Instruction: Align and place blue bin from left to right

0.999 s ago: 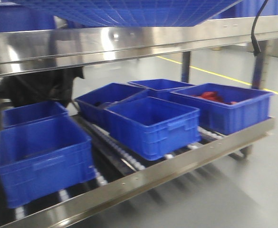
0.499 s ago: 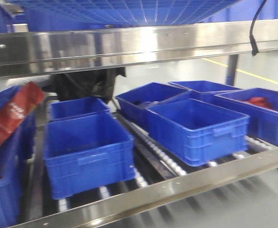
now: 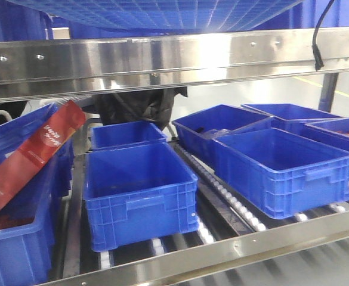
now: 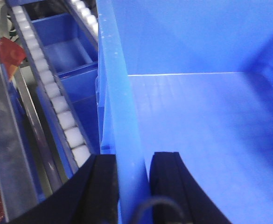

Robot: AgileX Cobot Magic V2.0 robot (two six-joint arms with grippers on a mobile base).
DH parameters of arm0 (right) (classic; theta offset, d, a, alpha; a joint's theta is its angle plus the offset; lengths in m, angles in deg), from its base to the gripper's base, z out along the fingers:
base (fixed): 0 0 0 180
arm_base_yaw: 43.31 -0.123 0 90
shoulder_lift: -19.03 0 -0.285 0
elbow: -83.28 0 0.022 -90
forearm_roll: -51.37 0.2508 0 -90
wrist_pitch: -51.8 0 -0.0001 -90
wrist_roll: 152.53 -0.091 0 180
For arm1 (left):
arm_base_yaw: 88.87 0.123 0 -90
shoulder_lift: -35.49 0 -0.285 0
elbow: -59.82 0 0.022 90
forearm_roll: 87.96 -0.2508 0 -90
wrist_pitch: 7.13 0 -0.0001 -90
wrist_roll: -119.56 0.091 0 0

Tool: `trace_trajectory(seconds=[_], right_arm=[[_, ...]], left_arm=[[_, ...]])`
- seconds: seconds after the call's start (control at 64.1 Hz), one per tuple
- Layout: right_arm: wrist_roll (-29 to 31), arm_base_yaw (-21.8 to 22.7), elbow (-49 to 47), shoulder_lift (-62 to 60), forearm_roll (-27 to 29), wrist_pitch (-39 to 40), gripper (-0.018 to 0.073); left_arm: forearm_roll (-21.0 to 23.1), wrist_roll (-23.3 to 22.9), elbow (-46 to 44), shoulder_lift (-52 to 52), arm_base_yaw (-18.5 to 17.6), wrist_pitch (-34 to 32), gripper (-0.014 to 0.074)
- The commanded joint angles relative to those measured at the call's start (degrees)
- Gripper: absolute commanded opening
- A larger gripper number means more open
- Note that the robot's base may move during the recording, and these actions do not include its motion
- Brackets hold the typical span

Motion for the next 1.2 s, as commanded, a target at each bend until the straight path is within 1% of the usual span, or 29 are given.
trace_trajectory(seconds=[0.0, 1.186], right_arm=[[-0.9, -0.6, -0.8, -0.7, 3.2, 6.2, -0.007], [-0.9, -0.6, -0.8, -0.7, 3.2, 6.2, -0.007]], left_arm=[[8.4, 1.2, -1.1, -2.3, -1.5, -3.8, -0.0111], [8.4, 1.2, -1.1, -2.3, -1.5, -3.8, -0.0111]])
